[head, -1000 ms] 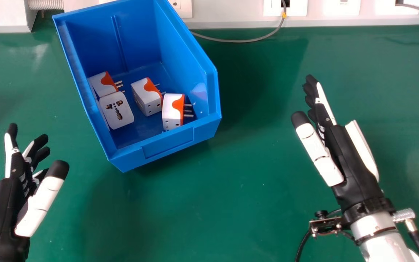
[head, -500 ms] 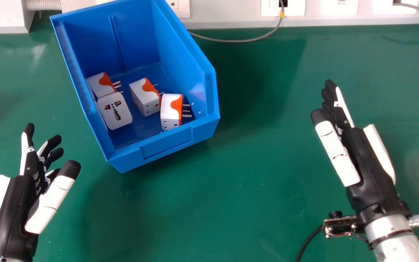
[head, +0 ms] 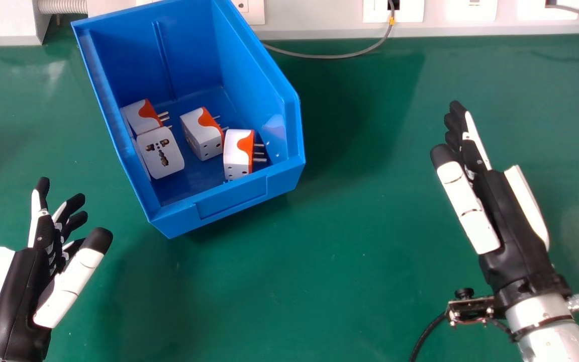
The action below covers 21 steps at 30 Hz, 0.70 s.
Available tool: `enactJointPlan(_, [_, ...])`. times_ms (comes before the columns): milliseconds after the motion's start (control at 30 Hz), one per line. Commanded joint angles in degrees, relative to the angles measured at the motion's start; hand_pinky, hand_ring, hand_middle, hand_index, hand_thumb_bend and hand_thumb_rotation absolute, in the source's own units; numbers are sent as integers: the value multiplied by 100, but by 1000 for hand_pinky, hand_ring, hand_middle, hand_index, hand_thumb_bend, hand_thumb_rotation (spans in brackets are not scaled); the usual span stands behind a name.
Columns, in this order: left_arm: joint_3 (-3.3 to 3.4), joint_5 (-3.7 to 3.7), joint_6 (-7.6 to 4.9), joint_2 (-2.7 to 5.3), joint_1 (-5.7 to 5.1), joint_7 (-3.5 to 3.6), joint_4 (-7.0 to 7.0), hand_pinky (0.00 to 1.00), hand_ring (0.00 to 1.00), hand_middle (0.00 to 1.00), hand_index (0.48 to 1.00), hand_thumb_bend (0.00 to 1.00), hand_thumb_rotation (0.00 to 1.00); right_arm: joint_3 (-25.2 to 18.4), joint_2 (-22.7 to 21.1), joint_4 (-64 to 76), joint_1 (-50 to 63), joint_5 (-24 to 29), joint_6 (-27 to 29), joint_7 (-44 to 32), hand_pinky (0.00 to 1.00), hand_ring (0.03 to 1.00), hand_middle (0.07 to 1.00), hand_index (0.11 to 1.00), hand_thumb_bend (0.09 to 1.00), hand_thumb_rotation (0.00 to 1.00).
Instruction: Pick all objects and put in blue box
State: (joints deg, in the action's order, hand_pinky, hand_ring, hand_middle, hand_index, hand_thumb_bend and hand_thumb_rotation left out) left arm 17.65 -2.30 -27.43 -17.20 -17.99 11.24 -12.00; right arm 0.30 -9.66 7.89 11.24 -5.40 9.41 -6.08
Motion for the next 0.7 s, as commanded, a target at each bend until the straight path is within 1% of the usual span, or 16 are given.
enactJointPlan(0, [42, -16, -139, -50, -115, -22, 139, 826, 922, 946, 959, 883, 814, -65, -42, 179, 41, -25, 151, 44, 1000, 1000, 1000, 1000, 228, 1000])
enactJointPlan(33, [37, -21, -142, -40, -137, -21, 168, 826, 922, 946, 959, 885, 814, -64, -45, 194, 61, -39, 138, 48, 1000, 1000, 1000, 1000, 228, 1000])
enactJointPlan(167, [10, -1, -189, -12, -178, -46, 190, 825, 921, 945, 958, 903, 818, -64, -73, 190, 120, -83, 161, 53, 1000, 1000, 1000, 1000, 230, 1000])
enactJointPlan(233, [4, 48, -229, -21, -167, -73, 133, 824, 920, 944, 957, 906, 818, -71, -82, 202, 130, -110, 156, 55, 1000, 1000, 1000, 1000, 232, 1000])
enactJointPlan(300, [3, 65, -235, -26, -179, -88, 129, 819, 917, 942, 955, 908, 816, -93, -89, 230, 140, -119, 135, 49, 1000, 1000, 1000, 1000, 235, 1000])
enactJointPlan(333, [2, 62, -231, -29, -180, -88, 122, 817, 916, 941, 954, 907, 814, -105, -92, 234, 143, -108, 130, 41, 1000, 1000, 1000, 1000, 235, 1000])
enactJointPlan(367, [4, 27, -201, -27, -195, -71, 133, 817, 916, 941, 954, 907, 814, -116, -93, 228, 140, -91, 127, 32, 1000, 1000, 1000, 1000, 235, 1000])
enactJointPlan(433, [4, -29, -129, -12, -242, -49, 207, 813, 914, 939, 951, 912, 812, -133, -90, 231, 155, -52, 125, 12, 1000, 1000, 1000, 1000, 230, 1000])
enactJointPlan(467, [2, -39, -90, -6, -256, -52, 246, 811, 913, 938, 950, 921, 812, -136, -85, 237, 163, -39, 116, 4, 1000, 1000, 1000, 1000, 227, 1000])
enactJointPlan(567, [-9, -17, 4, 16, -312, -85, 382, 805, 911, 937, 948, 938, 812, -142, -75, 281, 191, -20, 87, -23, 1000, 1000, 1000, 1000, 224, 1000])
enactJointPlan(600, [-10, -27, 27, 27, -333, -82, 418, 801, 910, 936, 946, 943, 811, -146, -72, 303, 206, -10, 77, -31, 1000, 1000, 1000, 1000, 223, 1000])
enactJointPlan(633, [-10, -29, 45, 33, -344, -83, 434, 800, 909, 936, 945, 945, 811, -152, -68, 316, 216, 6, 72, -40, 1000, 1000, 1000, 1000, 222, 1000])
enactJointPlan(667, [-9, -18, 36, 36, -349, -88, 428, 799, 909, 936, 944, 947, 811, -158, -64, 323, 228, 23, 74, -51, 1000, 1000, 1000, 1000, 222, 1000])
